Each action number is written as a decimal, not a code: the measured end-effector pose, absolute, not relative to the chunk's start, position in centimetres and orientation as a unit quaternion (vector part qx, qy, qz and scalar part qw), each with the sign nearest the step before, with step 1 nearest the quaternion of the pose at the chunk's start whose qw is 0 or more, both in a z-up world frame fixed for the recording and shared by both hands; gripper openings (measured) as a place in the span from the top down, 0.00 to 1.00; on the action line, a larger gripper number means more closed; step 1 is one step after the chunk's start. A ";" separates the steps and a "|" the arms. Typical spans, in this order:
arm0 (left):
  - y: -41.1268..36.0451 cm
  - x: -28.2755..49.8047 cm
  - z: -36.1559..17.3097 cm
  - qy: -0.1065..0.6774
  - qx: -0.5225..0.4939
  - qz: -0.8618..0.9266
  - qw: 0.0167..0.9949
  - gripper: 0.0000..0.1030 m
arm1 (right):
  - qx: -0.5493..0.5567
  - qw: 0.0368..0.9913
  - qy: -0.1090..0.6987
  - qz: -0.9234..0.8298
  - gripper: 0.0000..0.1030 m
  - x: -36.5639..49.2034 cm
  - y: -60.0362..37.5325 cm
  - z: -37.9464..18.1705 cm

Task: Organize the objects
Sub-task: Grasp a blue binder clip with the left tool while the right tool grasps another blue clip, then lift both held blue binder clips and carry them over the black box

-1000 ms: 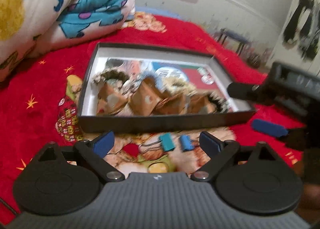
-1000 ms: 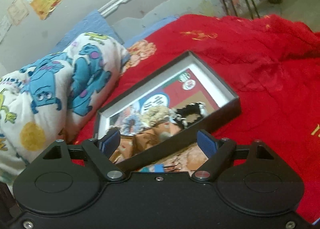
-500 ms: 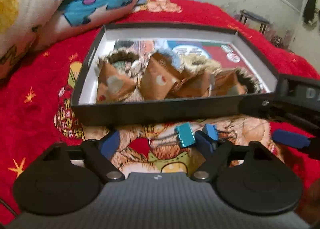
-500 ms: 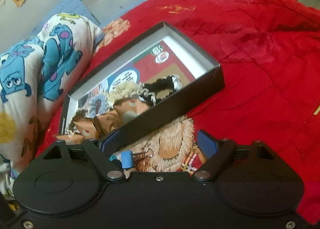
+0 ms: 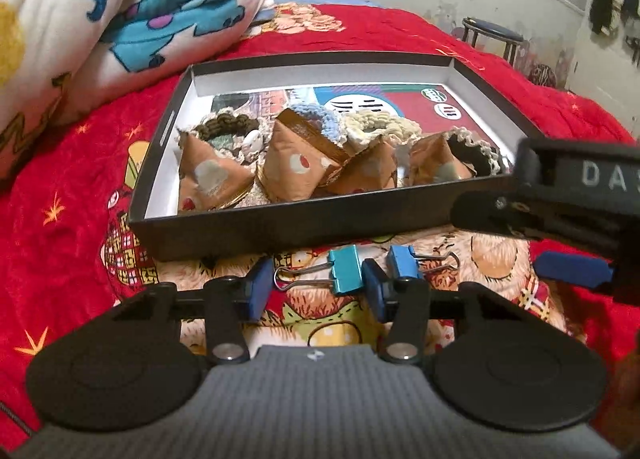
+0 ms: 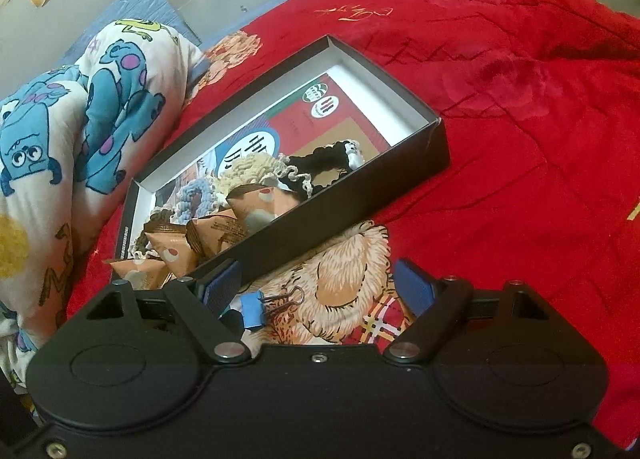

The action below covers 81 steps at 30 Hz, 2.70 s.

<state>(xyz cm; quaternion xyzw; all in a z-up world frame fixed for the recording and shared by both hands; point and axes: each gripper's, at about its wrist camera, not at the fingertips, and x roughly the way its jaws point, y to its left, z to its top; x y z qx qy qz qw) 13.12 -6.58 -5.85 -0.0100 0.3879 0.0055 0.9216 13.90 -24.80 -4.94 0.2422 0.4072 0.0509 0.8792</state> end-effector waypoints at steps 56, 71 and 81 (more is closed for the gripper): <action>-0.4 14.2 -3.5 0.485 -0.077 0.011 0.871 0.48 | 0.068 0.896 0.430 0.087 0.51 14.1 -18.0 -5.7; -1.8 14.0 -3.3 0.470 -0.048 0.014 0.881 0.49 | 0.108 0.899 0.420 0.059 0.58 13.8 -18.5 -5.7; -1.8 13.9 -2.8 0.459 -0.045 0.011 0.887 0.49 | 0.128 0.897 0.421 0.047 0.59 13.7 -18.7 -5.5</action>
